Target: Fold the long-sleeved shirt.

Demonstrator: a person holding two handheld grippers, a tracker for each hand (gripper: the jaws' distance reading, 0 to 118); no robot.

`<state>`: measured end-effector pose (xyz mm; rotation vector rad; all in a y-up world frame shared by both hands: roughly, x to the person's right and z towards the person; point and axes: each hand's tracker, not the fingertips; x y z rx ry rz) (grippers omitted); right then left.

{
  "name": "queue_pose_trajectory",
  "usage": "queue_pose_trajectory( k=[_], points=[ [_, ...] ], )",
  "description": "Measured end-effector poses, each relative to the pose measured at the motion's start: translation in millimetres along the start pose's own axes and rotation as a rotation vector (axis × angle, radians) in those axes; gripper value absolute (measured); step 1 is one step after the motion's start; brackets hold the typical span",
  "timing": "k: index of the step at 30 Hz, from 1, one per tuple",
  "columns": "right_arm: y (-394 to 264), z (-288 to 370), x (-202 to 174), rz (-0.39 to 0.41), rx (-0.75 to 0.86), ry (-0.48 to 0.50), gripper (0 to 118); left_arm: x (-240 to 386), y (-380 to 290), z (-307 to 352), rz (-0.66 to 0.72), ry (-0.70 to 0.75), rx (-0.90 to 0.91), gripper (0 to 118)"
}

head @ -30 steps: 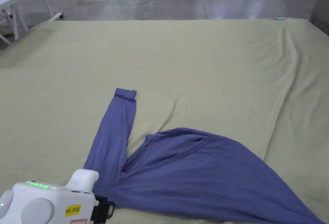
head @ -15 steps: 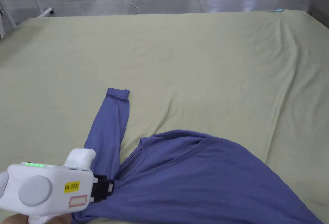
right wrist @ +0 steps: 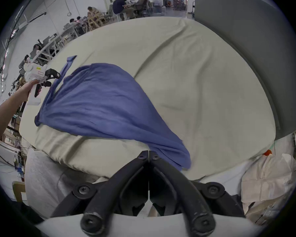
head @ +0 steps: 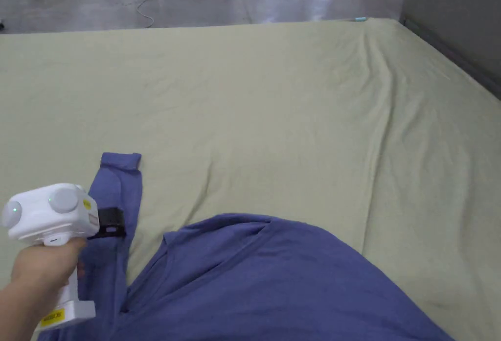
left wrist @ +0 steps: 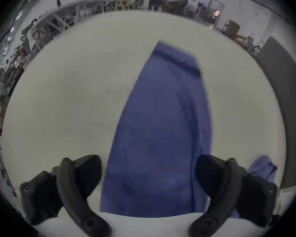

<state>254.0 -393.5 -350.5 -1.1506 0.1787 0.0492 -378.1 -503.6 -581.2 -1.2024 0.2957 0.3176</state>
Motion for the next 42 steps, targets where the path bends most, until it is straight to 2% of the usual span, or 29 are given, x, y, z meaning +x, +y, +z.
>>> queue_pose_trajectory(
  k=[1,2,3,4,5,6,7,8,9,10,11,12,13,14,15,16,17,18,19,20,21,23,26,30,36,39,42],
  points=[
    [-1,1,4,-0.002,-0.005,-0.008,0,3,-7,9,-0.097,0.041,0.024,105],
    [-1,2,8,-0.001,-0.009,-0.013,0,9,-6,20,-0.137,0.051,0.084,104],
    [0,2,11,0.001,-0.012,-0.020,0,13,-5,28,-0.152,0.045,0.066,90],
    [2,0,14,0.007,-0.015,-0.025,0,16,-8,40,-0.159,0.001,0.049,67],
    [4,-2,17,0.014,-0.015,-0.027,0,21,-9,52,-0.204,0.018,0.081,28],
    [8,-6,18,0.025,-0.010,-0.024,0,25,-10,59,-0.265,0.065,0.088,0],
    [13,-13,24,0.035,-0.006,-0.019,6,28,-8,66,-0.294,0.028,0.125,0],
    [18,-20,28,0.041,-0.005,-0.031,41,27,-10,75,-0.287,-0.022,0.136,0],
    [23,-33,33,0.019,-0.028,-0.089,101,22,-11,88,-0.256,-0.084,0.139,0],
    [28,-46,37,0.037,-0.052,-0.127,118,16,-15,101,-0.212,-0.125,0.150,0],
    [33,-45,43,0.108,-0.046,-0.201,116,11,-18,112,-0.191,-0.150,0.162,0],
    [37,-58,41,0.086,-0.087,-0.135,116,5,-20,126,-0.193,-0.160,0.187,0],
    [35,-69,40,0.094,-0.142,-0.150,115,0,-23,140,-0.205,-0.163,0.198,0],
    [29,-77,37,0.116,-0.202,-0.156,106,-5,-25,152,-0.219,-0.157,0.215,0],
    [26,-82,33,0.156,-0.259,-0.146,80,-5,-32,172,-0.232,-0.148,0.237,0],
    [23,-82,30,0.148,-0.254,-0.107,64,-11,-34,188,-0.248,-0.134,0.252,0],
    [24,-77,27,0.087,-0.218,-0.010,49,-17,-34,201,-0.252,-0.127,0.269,0],
    [21,-74,33,0.072,-0.211,-0.039,18,-25,-34,217,-0.250,-0.127,0.282,0],
    [25,-64,28,0.088,-0.211,-0.032,7,-29,-40,239,-0.242,-0.128,0.295,0],
    [27,-55,21,0.087,-0.185,-0.007,7,-34,-41,253,-0.223,-0.140,0.300,0],
    [32,-40,11,0.113,-0.138,-0.057,7,-41,-40,271,-0.207,-0.147,0.320,0],
    [43,-8,1,0.243,-0.060,-0.080,6,-47,-39,307,-0.208,-0.155,0.357,0],
    [85,45,-7,0.285,0.070,-0.046,6,-58,-13,357,-0.205,-0.149,0.448,0],
    [169,114,-23,0.390,0.235,-0.153,6,-74,50,408,-0.147,-0.136,0.578,0],
    [318,178,-27,0.365,0.339,-0.237,6,-61,125,477,-0.067,-0.143,0.723,0],
    [391,199,-22,0.305,0.365,-0.246,6,-48,161,497,-0.047,-0.131,0.760,0],
    [449,208,-18,0.255,0.389,-0.259,6,-23,182,507,-0.086,-0.013,0.788,0]
  ],
)
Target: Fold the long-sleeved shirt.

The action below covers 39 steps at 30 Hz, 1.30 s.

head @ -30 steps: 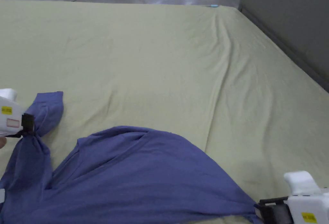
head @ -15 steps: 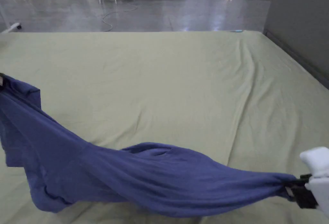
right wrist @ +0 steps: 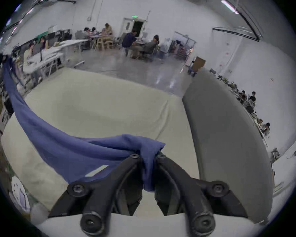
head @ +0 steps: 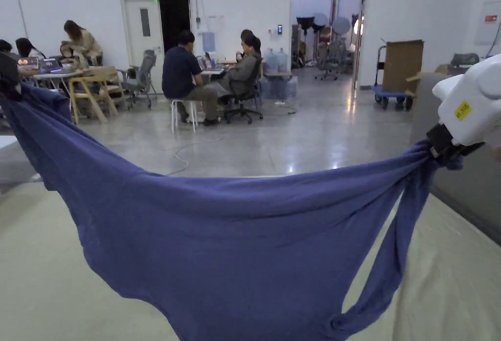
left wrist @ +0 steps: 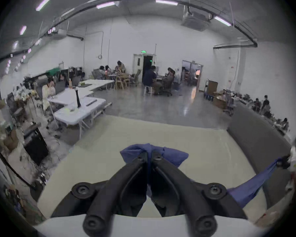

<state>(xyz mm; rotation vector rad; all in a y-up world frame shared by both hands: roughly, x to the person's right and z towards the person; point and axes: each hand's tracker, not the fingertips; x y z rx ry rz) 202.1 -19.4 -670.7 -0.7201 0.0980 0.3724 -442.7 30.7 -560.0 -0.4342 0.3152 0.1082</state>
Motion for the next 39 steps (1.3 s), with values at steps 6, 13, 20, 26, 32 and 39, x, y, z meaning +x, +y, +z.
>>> queue_pose_trajectory(
  k=[6,13,20,26,32,39],
  points=[
    [58,-45,16,-0.150,-0.006,-0.042,6,31,14,-34,0.047,-0.041,0.017,0],
    [41,-108,0,-0.164,-0.019,-0.051,6,37,-16,-99,0.089,-0.072,0.000,0],
    [-76,-199,-36,-0.123,-0.194,0.005,6,35,-147,-157,0.056,-0.073,-0.233,0],
    [-220,-225,-75,-0.192,-0.351,0.190,6,29,-268,-152,-0.036,-0.083,-0.439,0],
    [-350,-170,-74,-0.276,-0.359,0.296,6,-19,-340,-82,-0.065,-0.129,-0.544,0],
    [-442,-94,-81,-0.209,-0.401,0.281,6,-77,-426,-1,-0.002,-0.153,-0.692,0]
  ],
)
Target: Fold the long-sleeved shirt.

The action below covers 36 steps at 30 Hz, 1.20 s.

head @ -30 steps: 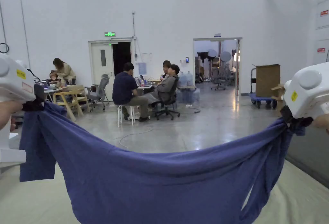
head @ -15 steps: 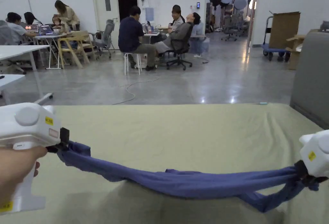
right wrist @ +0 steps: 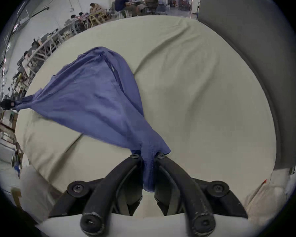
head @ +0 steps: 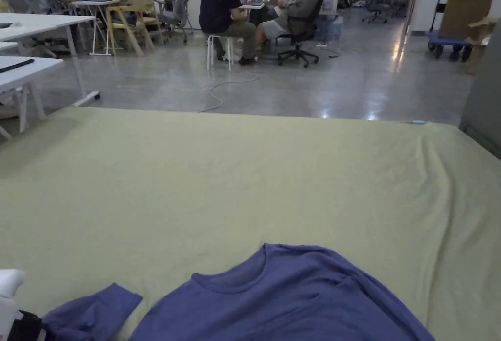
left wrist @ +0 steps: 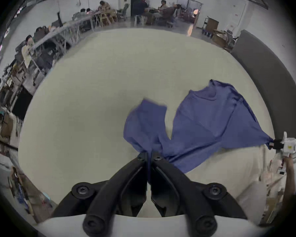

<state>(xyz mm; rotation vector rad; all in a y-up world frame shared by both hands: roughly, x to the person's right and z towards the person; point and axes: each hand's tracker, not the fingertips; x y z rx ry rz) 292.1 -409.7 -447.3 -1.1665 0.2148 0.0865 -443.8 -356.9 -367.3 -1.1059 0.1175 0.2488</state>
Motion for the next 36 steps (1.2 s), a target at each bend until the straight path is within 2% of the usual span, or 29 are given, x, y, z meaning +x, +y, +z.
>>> queue_pose_trajectory(
  k=[4,6,8,11,14,16,18,19,20,21,22,23,24,26,27,28,29,30,31,33,34,36],
  points=[
    [-36,7,3,0.002,-0.039,0.001,6,-9,-51,-1,-0.015,0.008,-0.047,0],
    [-47,-2,10,-0.025,-0.061,0.008,6,-14,-67,-10,-0.015,0.024,-0.078,0],
    [-47,-16,14,-0.074,-0.085,0.037,6,-18,-73,-28,-0.001,0.039,-0.116,0],
    [-45,-39,21,-0.065,-0.119,0.002,6,-17,-76,-52,-0.009,0.059,-0.142,0],
    [-42,-36,24,-0.104,-0.130,0.021,7,-18,-84,-67,0.016,0.066,-0.175,0],
    [-41,-38,31,-0.141,-0.134,0.038,14,-17,-91,-79,0.047,0.063,-0.194,0],
    [-42,-33,35,-0.201,-0.148,0.048,29,-14,-92,-79,0.054,0.075,-0.171,4],
    [-38,-28,36,-0.231,-0.166,0.038,42,-13,-88,-76,0.050,0.073,-0.173,11],
    [-34,-20,38,-0.255,-0.174,0.028,63,-11,-85,-68,0.037,0.061,-0.159,33],
    [-31,-12,38,-0.263,-0.159,0.009,94,-8,-81,-56,0.018,0.031,-0.118,86],
    [-29,0,38,-0.262,-0.111,-0.009,103,-5,-80,-42,0.018,0.018,-0.086,114],
    [-25,17,38,-0.267,-0.042,-0.024,103,-1,-79,-25,0.022,-0.012,-0.015,118],
    [-23,33,37,-0.280,0.014,-0.024,103,5,-75,-3,0.054,-0.042,0.130,114],
    [-28,52,35,-0.313,0.093,0.002,103,15,-81,18,0.086,-0.058,0.158,116],
    [-28,62,31,-0.322,0.127,0.032,103,24,-84,23,0.108,-0.094,0.153,113],
    [-29,66,27,-0.332,0.143,0.059,102,31,-88,23,0.116,-0.147,0.102,100],
    [-35,78,8,-0.336,0.136,0.106,89,40,-93,20,0.115,-0.186,0.026,61],
    [-39,79,1,-0.332,0.128,0.162,39,51,-99,9,0.072,-0.182,-0.044,0],
    [-41,77,-7,-0.313,0.125,0.182,0,66,-104,-1,-0.006,-0.150,-0.067,0],
    [-45,68,-24,-0.236,0.125,0.117,0,81,-108,-17,-0.098,-0.121,-0.092,0],
    [-49,64,-33,-0.181,0.063,0.073,0,88,-107,-27,-0.128,-0.188,-0.115,0],
    [-55,60,-51,-0.096,0.043,0.075,0,95,-95,-33,-0.092,-0.205,-0.096,0]
  ],
)
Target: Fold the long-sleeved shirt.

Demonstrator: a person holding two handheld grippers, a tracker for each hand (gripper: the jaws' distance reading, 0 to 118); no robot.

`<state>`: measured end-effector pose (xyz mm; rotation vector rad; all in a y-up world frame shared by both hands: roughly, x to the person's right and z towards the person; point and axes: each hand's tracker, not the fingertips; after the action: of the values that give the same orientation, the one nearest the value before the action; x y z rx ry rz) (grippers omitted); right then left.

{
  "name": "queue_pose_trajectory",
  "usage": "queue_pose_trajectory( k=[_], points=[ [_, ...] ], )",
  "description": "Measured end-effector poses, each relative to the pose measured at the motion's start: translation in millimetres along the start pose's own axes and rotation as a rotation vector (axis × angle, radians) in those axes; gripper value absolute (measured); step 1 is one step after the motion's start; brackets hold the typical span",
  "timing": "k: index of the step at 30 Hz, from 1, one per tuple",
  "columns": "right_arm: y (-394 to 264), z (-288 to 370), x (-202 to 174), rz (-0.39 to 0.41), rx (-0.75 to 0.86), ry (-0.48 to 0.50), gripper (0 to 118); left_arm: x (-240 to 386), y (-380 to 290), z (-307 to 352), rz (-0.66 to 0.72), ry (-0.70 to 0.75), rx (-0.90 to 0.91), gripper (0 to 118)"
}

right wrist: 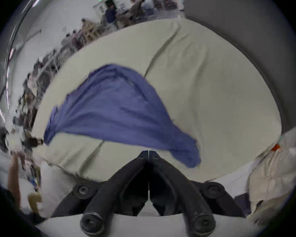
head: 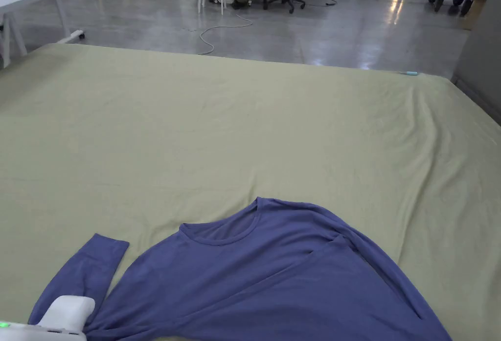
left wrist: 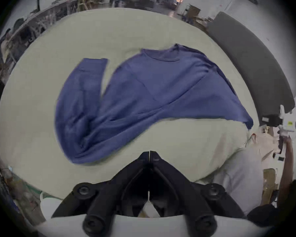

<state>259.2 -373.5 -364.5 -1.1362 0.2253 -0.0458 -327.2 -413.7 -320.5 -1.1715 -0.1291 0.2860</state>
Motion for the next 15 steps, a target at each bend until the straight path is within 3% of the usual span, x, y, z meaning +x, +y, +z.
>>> queue_pose_trajectory(
  k=[3,8,13,14,15],
  points=[
    [-8,-2,-16,0.001,-0.004,0.024,0,0,22,-4,-0.011,0.010,0.034,0],
    [-10,-9,-11,-0.009,-0.022,0.005,0,7,49,-13,-0.041,0.021,0.042,0],
    [-11,-19,-8,-0.041,-0.032,0.013,0,53,117,-41,-0.206,-0.029,0.081,0],
    [-11,-20,-8,-0.047,-0.030,0.013,0,73,138,-47,-0.254,-0.042,0.108,18],
    [-12,-21,-9,-0.051,-0.030,0.012,0,90,160,-57,-0.297,-0.011,0.145,82]
  ],
)
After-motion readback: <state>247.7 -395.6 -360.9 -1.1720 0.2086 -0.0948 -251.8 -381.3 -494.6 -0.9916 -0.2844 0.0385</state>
